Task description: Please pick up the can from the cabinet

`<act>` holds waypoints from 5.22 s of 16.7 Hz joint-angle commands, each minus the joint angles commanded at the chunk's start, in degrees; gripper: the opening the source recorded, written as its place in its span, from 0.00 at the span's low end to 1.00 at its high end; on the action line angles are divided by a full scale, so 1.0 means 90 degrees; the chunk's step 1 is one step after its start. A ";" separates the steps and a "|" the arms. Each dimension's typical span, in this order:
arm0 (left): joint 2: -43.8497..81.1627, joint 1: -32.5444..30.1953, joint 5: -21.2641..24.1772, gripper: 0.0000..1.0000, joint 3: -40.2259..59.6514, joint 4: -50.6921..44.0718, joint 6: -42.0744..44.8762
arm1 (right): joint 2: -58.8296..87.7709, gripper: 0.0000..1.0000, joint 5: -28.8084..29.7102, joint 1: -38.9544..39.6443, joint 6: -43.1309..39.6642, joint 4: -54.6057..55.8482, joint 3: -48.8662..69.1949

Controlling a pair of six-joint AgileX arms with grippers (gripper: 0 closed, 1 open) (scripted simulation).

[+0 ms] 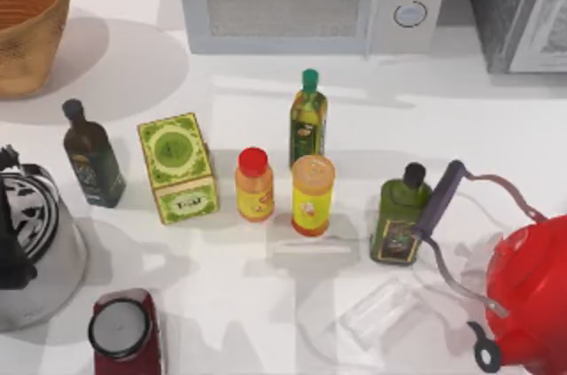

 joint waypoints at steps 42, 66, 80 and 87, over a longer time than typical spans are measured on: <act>0.0000 0.0000 0.0000 1.00 0.0000 0.0000 0.0000 | 1.1352 0.00 -0.4025 -0.0627 0.0116 0.8521 0.4053; 0.0000 0.0000 0.0000 1.00 0.0000 0.0000 0.0000 | 1.4268 0.00 -0.5490 -0.0848 0.0193 0.9743 0.4681; 0.0000 0.0000 0.0000 1.00 0.0000 0.0000 0.0000 | 1.4481 0.30 -0.5202 -0.0555 0.0154 0.9532 0.4864; 0.0000 0.0000 0.0000 1.00 0.0000 0.0000 0.0000 | 1.4481 0.83 -0.5202 -0.0555 0.0154 0.9532 0.4864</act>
